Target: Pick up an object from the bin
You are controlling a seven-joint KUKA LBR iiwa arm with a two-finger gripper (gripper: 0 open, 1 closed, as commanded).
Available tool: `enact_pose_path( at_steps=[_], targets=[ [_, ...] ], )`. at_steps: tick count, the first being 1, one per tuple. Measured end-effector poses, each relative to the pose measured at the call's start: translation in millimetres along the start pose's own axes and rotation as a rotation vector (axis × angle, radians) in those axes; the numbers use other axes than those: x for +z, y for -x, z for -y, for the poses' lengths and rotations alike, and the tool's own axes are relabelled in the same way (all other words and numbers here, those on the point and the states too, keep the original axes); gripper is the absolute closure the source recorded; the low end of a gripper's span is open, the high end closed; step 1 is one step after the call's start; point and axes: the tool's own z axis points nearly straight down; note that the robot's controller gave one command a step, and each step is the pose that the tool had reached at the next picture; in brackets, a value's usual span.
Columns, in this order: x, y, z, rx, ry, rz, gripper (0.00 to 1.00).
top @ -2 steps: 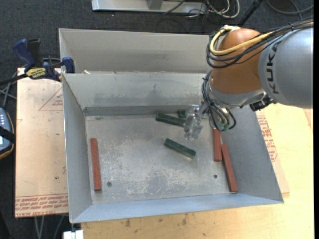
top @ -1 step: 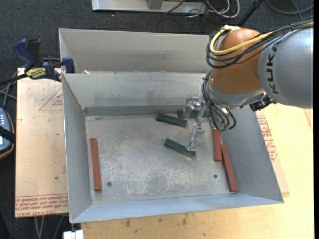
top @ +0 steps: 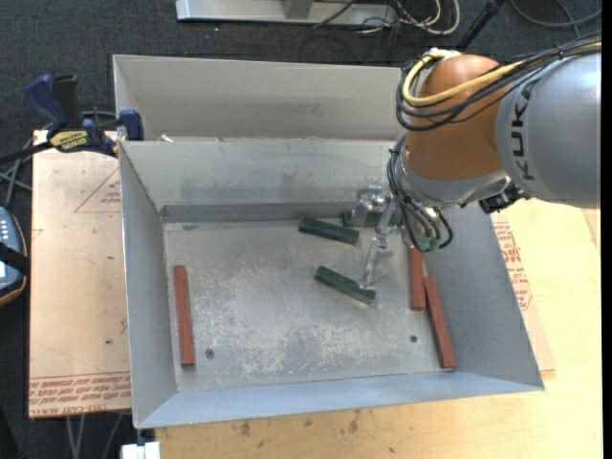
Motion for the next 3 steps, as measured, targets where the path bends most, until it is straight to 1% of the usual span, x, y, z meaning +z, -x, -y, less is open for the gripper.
enact_pose_path(
  at_steps=[1, 2, 3],
  targets=[
    [49.9, -17.7, 2.3, 0.058, 0.001, 0.005, 0.00],
    [99.5, -9.1, 17.2, 0.097, 0.001, 0.002, 0.00],
    [108.4, -15.3, -21.7, 0.052, 0.002, 0.001, 1.00]
  ],
)
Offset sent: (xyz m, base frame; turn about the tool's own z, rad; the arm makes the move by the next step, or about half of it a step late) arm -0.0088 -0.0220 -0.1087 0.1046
